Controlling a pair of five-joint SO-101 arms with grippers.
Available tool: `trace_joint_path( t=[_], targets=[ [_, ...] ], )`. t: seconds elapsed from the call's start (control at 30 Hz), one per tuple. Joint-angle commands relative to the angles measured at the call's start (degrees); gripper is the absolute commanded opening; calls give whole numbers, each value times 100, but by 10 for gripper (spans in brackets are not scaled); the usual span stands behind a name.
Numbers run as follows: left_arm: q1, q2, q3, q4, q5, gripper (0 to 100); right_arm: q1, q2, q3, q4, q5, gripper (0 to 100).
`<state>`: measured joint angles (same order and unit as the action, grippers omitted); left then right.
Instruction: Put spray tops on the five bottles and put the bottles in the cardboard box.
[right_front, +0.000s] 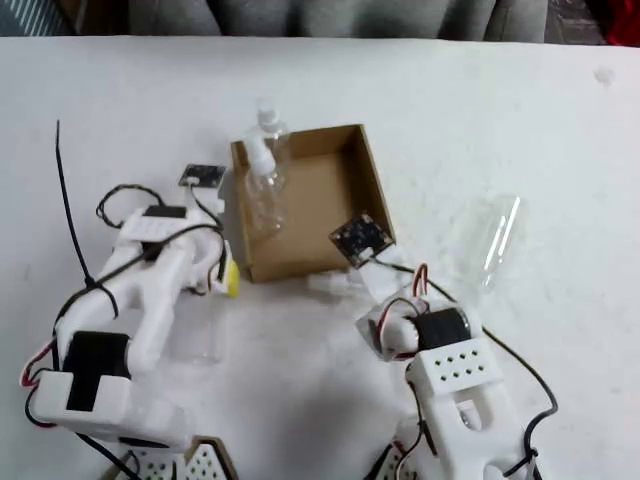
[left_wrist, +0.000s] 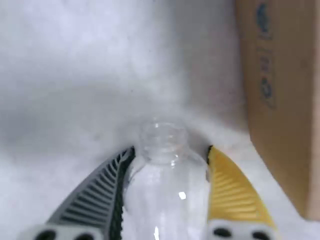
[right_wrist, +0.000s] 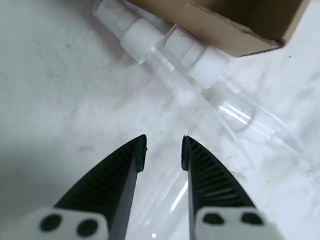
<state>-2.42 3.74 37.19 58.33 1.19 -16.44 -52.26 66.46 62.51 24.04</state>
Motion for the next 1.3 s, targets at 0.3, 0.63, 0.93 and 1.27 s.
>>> trace_joint_path(
  t=[0.3, 0.63, 0.93, 1.27],
  targets=[
    [-259, -558, 387, 132, -308, 20, 673, -48, -1037, 1270, 2532, 133],
    [-259, -1051, 870, -264, -615, 20, 400, -40, -1002, 936, 3675, 163],
    [-259, -1051, 879, -255, -659, 20, -1130, -48, -360, 233, 3965, 163],
    [-435, -1086, 862, -273, -659, 20, -1578, 163, 149, -1314, 3965, 163]
  ],
)
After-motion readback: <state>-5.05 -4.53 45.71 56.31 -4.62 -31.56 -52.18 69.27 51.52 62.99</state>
